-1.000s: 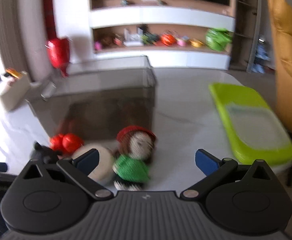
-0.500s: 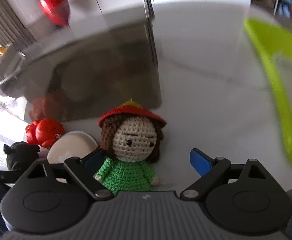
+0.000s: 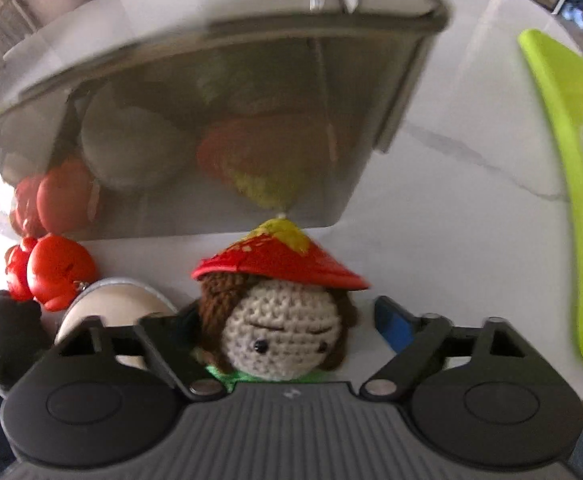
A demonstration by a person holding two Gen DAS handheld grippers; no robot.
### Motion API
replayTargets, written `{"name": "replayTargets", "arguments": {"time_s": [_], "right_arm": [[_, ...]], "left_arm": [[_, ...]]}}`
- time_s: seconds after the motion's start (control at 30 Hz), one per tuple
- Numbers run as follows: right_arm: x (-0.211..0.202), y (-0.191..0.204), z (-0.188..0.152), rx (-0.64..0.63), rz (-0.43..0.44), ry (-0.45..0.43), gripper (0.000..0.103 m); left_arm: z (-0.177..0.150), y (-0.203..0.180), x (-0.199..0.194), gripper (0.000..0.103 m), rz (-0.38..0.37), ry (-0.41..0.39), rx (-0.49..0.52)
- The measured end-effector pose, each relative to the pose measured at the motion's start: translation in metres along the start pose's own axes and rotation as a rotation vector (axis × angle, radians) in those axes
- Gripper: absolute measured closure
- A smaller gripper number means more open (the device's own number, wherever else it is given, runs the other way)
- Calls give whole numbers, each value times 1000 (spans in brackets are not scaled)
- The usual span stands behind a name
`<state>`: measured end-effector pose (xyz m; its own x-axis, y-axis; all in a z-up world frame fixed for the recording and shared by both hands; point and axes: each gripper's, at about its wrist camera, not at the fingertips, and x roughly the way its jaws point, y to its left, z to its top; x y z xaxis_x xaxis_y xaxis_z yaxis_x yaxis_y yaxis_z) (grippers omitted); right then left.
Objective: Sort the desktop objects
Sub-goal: 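Grasp the crocheted doll in the red hat with the right gripper, then lower the doll into the grey bin and open the right gripper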
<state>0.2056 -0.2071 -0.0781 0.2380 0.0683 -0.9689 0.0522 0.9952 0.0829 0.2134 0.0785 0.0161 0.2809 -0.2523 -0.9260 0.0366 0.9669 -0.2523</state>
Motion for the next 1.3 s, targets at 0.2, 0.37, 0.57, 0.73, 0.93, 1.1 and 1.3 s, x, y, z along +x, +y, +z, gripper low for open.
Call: {"name": "replayTargets", "arguments": {"time_s": [0.2, 0.37, 0.57, 0.73, 0.93, 1.1, 1.3], "right_arm": [[-13, -6, -8, -5, 4, -37, 39], [-55, -26, -14, -8, 9, -44, 39], [-154, -19, 8, -69, 54, -139, 39], [-223, 17, 71, -161, 123, -343, 39], [-104, 112, 148, -223, 60, -167, 39], [7, 146, 162, -229, -16, 71, 39], [45, 141, 175, -129, 0, 159, 39]], "left_arm": [[1, -2, 21, 0, -30, 73, 3], [-1, 1, 22, 0, -29, 67, 19], [1, 12, 29, 0, -1, 88, 69], [-2, 23, 30, 0, -34, 105, 71], [-4, 12, 11, 0, -43, 22, 144], [0, 6, -7, 0, 17, -84, 196], [3, 11, -3, 0, 17, -96, 201]]}}
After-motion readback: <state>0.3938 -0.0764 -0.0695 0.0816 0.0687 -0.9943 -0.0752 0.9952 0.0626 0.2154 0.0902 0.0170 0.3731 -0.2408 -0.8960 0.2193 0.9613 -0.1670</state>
